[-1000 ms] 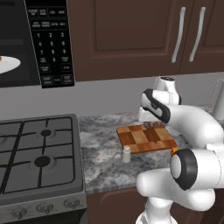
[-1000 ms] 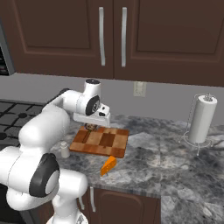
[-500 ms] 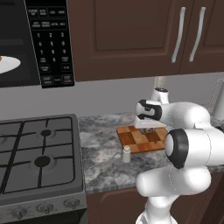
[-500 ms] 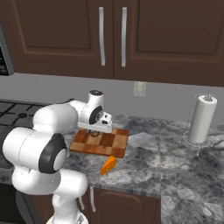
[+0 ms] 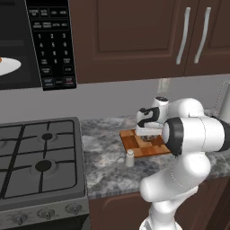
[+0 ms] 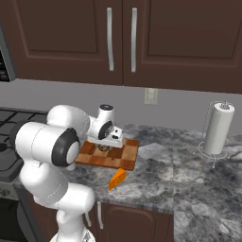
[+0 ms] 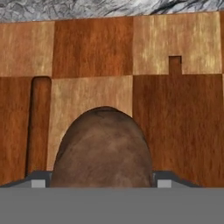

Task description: Retrieve the reheated potato from the microwave, then place the potato, cheese, and condiment on the cutting board.

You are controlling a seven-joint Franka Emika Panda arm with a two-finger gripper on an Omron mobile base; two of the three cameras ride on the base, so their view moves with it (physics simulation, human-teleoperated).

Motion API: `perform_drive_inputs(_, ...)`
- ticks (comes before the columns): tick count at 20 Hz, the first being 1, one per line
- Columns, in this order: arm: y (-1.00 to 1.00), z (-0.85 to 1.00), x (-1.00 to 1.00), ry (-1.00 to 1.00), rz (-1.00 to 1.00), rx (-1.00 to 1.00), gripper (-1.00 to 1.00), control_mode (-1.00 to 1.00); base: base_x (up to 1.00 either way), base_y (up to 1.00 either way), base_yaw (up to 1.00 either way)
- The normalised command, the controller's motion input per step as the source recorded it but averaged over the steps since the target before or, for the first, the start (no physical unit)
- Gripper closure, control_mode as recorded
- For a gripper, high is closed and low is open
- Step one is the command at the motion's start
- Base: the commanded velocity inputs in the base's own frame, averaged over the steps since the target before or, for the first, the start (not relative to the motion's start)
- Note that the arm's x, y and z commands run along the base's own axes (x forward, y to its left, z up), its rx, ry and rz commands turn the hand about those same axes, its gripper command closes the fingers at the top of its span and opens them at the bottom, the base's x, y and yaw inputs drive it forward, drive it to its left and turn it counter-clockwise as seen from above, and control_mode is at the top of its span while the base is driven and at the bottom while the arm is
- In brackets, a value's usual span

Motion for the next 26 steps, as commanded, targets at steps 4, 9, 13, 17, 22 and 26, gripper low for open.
perform_drive_inputs(4,-0.04,-0.35,0.15,0.00,0.00,0.00,1.00,-1.00,0.00,0.00,0.00)
perform_drive_inputs(9,-0.07,-0.33,0.04,0.00,0.00,0.00,-1.00,-1.00,0.00,0.00,0.00)
perform_drive_inputs(13,-0.10,-0.09,-0.02,0.00,0.00,0.00,-1.00,-1.00,0.00,0.00,0.00)
perform_drive_inputs(17,-0.09,0.00,-0.01,0.00,0.00,0.00,-1.00,-1.00,0.00,0.00,0.00)
perform_drive_inputs(22,-0.14,0.05,-0.17,-0.03,-0.01,0.00,-1.00,-1.00,0.00,0.00,0.00)
perform_drive_inputs(26,-0.10,0.22,-0.77,-0.12,0.00,0.00,-1.00,-1.00,0.00,0.00,0.00)
